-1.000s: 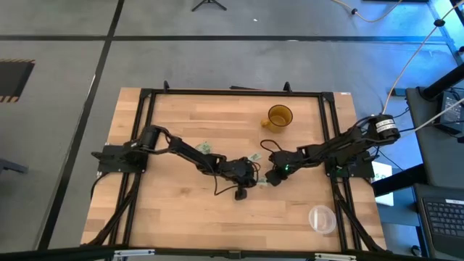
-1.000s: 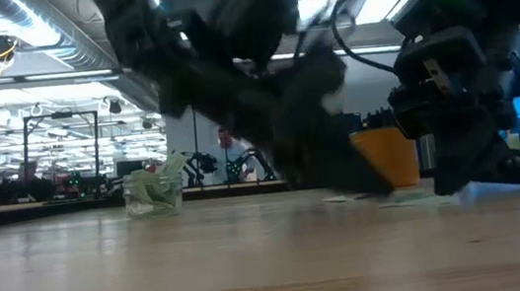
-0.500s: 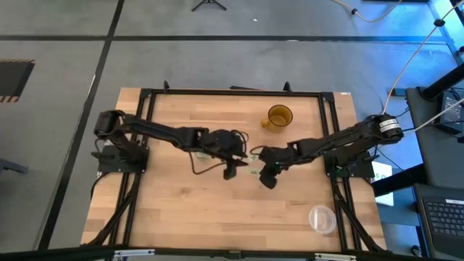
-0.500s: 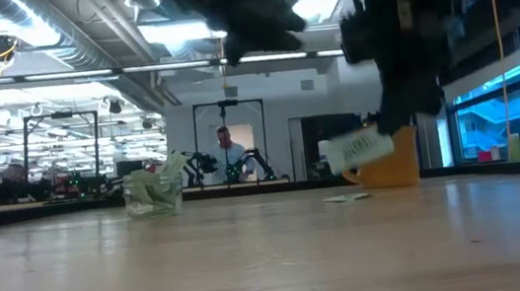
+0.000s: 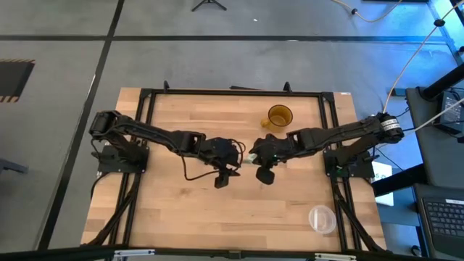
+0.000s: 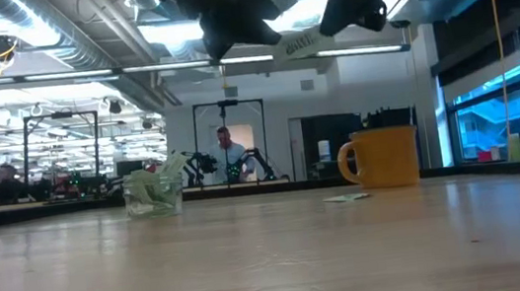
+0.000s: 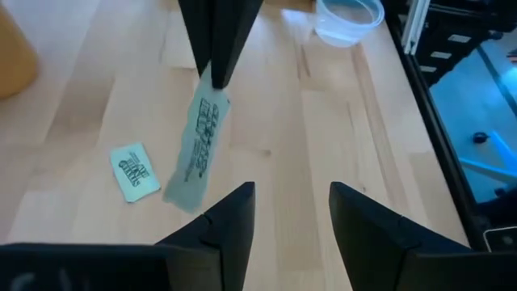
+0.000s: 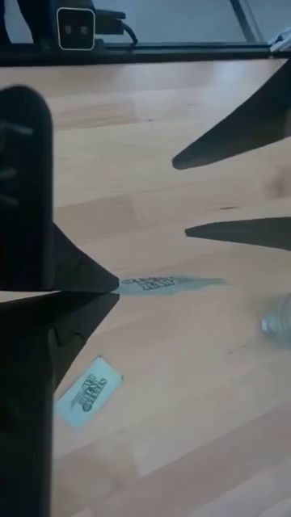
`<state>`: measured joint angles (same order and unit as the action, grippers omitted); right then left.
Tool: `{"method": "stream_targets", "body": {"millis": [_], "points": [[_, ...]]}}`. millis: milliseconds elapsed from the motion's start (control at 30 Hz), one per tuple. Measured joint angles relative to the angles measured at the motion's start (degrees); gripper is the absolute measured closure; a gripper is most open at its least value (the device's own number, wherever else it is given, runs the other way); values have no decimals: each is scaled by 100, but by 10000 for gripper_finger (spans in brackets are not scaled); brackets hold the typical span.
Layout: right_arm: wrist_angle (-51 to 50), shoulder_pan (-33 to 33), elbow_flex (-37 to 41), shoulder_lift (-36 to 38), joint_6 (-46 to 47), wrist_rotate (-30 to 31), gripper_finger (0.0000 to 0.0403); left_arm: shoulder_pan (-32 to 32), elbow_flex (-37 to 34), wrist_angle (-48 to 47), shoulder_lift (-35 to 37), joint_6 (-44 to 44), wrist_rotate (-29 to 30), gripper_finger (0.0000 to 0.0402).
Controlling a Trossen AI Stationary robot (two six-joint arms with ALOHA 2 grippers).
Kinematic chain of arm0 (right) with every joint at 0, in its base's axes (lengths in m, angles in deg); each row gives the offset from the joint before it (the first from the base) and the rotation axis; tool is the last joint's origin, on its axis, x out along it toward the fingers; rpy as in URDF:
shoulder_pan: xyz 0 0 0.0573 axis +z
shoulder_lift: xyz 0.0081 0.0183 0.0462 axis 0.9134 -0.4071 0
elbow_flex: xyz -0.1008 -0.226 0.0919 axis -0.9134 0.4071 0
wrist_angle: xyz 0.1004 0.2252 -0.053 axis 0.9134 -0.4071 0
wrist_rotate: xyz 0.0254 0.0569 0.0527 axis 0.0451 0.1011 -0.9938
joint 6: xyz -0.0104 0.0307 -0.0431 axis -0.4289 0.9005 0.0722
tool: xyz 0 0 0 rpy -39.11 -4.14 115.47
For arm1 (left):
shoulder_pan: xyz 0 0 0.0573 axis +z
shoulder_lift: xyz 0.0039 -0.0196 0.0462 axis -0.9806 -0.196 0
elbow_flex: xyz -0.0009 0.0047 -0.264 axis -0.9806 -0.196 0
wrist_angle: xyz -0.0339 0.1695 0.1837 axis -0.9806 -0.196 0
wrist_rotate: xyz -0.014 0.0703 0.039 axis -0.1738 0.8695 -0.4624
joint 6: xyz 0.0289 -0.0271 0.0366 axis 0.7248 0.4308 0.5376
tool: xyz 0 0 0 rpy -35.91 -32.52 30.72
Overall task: Pick and place Stevia / Truvia into bins
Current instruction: Put the stevia packet into the transparent container
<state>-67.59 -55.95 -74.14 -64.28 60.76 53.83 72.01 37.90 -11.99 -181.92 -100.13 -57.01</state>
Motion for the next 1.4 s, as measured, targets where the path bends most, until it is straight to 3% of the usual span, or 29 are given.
{"method": "stream_targets", "body": {"millis": [133,333,600,1033,1400], "points": [[-196,-2,-34,0,76,-4,403,-7,0,-7,0,-62,13,245],[-342,-2,-34,-11,166,-4,403,1,0,-97,0,-497,-896,245],[126,100,-34,-11,115,-205,403,21,2,-1114,0,-764,-64,245],[626,212,-34,-10,-15,-221,403,43,4,-160,0,-496,-131,248],[368,230,-34,-10,2,-271,403,85,4,-101,7,-495,-146,321]]}}
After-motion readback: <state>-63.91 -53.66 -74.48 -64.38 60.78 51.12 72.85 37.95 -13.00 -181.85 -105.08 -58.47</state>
